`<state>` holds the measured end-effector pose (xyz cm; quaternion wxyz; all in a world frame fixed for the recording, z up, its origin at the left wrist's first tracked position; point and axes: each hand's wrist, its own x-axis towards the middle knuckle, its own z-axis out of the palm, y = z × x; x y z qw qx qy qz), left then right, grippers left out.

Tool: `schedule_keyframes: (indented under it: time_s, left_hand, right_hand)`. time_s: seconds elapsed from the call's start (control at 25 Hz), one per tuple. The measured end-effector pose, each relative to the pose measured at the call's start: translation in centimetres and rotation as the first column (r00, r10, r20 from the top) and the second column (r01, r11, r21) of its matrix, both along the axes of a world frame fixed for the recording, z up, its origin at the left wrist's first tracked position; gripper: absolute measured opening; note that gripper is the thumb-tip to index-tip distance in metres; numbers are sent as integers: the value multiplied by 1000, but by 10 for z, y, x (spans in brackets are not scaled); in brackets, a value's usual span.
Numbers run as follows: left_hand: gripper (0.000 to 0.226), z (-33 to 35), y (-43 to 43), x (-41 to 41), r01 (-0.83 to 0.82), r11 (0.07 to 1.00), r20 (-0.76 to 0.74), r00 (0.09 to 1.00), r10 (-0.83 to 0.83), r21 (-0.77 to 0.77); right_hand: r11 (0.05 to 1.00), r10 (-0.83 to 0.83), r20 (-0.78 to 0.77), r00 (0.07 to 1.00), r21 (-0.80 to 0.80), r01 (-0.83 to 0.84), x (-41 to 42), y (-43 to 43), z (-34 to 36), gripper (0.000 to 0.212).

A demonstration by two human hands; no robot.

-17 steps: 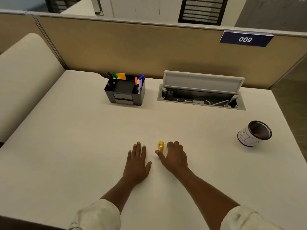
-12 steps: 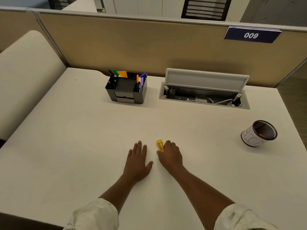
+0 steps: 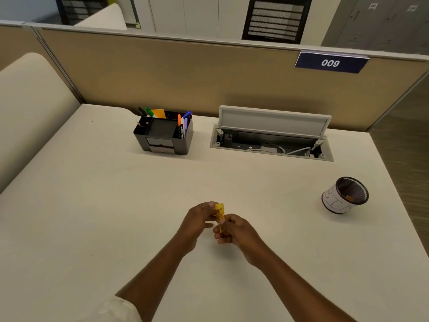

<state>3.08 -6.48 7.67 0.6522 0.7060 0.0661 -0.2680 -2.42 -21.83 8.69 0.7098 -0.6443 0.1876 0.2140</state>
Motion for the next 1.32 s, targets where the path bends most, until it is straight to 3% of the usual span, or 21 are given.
schedule_keyframes:
  time_s: [0.24, 0.4, 0.6, 0.68, 0.96, 1.04, 1.24, 1.32]
  left_hand:
    - [29, 52, -43, -6, 95, 967, 77, 994, -79, -237]
    - [28, 79, -77, -6, 164, 948, 112, 984, -138, -273]
    - [43, 99, -114, -8, 158, 905, 38, 987, -156, -395]
    - [44, 103, -128, -9, 136, 897, 14, 990, -143, -421]
    - [36, 116, -173, -12, 100, 892, 20, 995, -102, -441]
    - [38, 120, -182, -10, 125, 880, 33, 992, -124, -458]
    - [39, 123, -204, -6, 237, 853, 101, 971, -215, -466]
    - [38, 125, -211, -4, 300, 883, 185, 951, -248, -360]
  right_hand:
    - [960, -112, 20, 993, 260, 103, -22, -44, 41, 29]
    - [866, -217, -52, 975, 450, 217, -26, -72, 63, 29]
    - [723, -183, -51, 982, 670, 169, -24, -99, 79, 41]
    - [713, -189, -25, 982, 684, 155, -24, -110, 82, 42]
    - [890, -257, 156, 954, 423, 170, -26, -143, 89, 46]
    - [847, -259, 118, 959, 504, 167, -25, -155, 92, 46]
    - [624, -184, -17, 983, 771, 131, -24, -184, 95, 45]
    - [662, -188, 5, 982, 739, 123, -25, -196, 94, 44]
